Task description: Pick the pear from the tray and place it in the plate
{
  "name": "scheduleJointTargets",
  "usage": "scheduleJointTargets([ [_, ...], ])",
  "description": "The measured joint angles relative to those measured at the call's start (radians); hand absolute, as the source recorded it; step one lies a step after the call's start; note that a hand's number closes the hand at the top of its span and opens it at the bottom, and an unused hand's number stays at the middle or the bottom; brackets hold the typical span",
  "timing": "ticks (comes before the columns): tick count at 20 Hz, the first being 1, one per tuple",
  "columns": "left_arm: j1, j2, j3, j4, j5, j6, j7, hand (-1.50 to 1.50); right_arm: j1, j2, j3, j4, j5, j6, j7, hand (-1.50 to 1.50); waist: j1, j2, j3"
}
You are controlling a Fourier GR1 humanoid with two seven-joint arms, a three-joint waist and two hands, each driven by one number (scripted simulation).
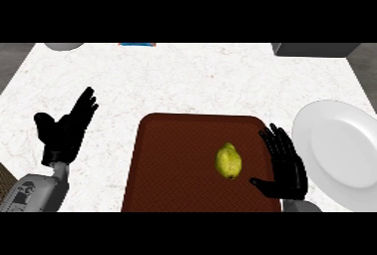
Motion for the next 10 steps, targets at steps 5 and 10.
scheduleJointTargets([
  [5, -0.018, 0.0, 0.015, 0.017, -0.001, -0.012, 0.008, 0.0, -0.04, -0.019, 0.047, 0.092, 0.097, 0.016, -0.088, -1.5, -0.006, -0.021, -0.019],
  [10, 0.002, 0.005, 0.025, 0.011, -0.007, -0.025, 0.004, 0.0, -0.081, -0.052, 0.069, 0.142, 0.144, 0.012, -0.088, -1.5, -0.009, -0.024, -0.016],
])
